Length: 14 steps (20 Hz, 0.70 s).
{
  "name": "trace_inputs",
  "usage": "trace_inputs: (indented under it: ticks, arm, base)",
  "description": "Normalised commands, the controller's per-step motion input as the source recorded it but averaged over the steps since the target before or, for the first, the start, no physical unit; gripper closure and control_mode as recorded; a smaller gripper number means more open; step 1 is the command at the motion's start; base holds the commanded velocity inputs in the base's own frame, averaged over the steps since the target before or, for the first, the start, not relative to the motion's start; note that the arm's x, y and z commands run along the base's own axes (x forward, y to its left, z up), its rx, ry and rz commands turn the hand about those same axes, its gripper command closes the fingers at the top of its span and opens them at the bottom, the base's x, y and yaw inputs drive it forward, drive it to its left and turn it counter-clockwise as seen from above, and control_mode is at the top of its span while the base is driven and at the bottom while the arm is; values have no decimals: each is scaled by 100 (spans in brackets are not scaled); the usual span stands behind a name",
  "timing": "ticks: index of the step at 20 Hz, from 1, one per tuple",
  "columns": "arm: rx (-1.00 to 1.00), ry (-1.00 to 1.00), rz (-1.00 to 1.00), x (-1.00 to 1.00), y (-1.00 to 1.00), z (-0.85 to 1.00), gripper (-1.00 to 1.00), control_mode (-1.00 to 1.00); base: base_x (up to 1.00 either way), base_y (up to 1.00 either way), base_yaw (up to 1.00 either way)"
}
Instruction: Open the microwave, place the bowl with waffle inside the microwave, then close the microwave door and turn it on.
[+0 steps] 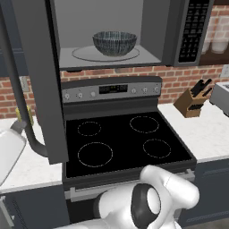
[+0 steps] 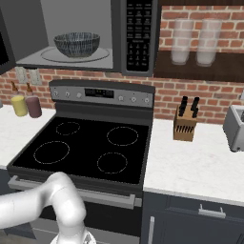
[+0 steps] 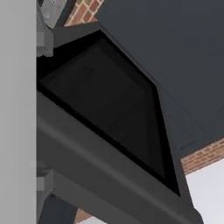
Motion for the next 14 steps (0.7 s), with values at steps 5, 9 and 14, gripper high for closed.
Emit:
trace_inputs:
  ticks: [5, 9, 14]
  arm:
    - [0, 20, -18, 26, -27, 6, -100, -100]
    - [4, 7, -21, 6, -44, 0, -100, -100]
    - [10, 0, -23, 3, -60, 0, -100, -100]
  base:
    - [0, 0, 0]
    - [0, 0, 0]
    - [0, 0, 0]
